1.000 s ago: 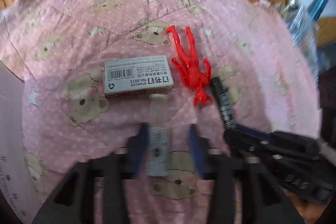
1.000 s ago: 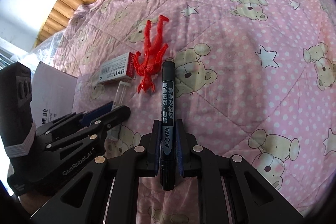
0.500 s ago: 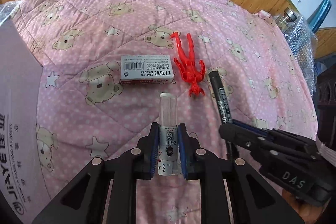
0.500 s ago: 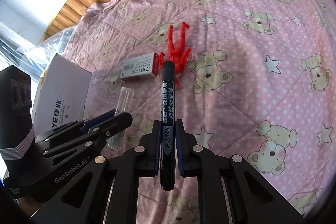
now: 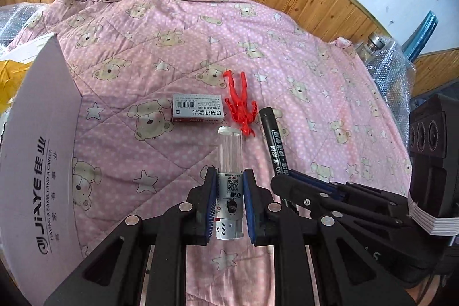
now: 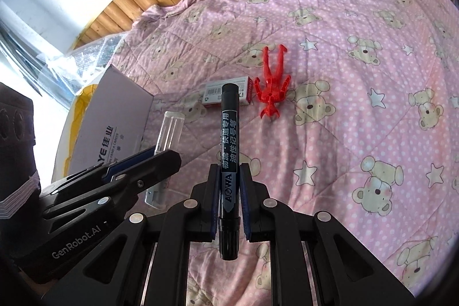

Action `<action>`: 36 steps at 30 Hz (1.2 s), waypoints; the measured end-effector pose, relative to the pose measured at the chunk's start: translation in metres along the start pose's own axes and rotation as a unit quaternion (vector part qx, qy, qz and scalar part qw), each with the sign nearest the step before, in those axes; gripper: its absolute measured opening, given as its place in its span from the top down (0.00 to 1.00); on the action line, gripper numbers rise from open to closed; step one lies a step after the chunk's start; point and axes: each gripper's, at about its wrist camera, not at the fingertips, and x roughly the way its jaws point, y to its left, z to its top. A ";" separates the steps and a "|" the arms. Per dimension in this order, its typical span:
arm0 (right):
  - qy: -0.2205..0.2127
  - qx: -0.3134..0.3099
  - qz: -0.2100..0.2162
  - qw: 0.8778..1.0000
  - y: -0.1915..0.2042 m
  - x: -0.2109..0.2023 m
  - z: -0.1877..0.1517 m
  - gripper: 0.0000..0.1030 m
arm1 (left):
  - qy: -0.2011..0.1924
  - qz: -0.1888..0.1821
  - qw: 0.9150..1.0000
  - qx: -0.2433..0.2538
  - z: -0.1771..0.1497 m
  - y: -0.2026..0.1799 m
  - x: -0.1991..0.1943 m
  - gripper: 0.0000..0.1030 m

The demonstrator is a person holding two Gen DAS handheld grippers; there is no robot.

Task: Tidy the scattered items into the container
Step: 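Carry the clear tube and black marker toward the white box with both tools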

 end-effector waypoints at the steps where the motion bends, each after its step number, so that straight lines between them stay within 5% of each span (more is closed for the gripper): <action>1: -0.001 -0.002 0.000 1.000 0.003 -0.002 -0.001 0.86 | -0.003 -0.002 1.000 -0.001 -0.002 0.000 -0.005 0.82; 36: -0.038 -0.093 0.023 0.995 0.113 -0.062 -0.055 0.86 | -0.111 -0.027 0.992 -0.047 -0.067 0.026 -0.135 0.82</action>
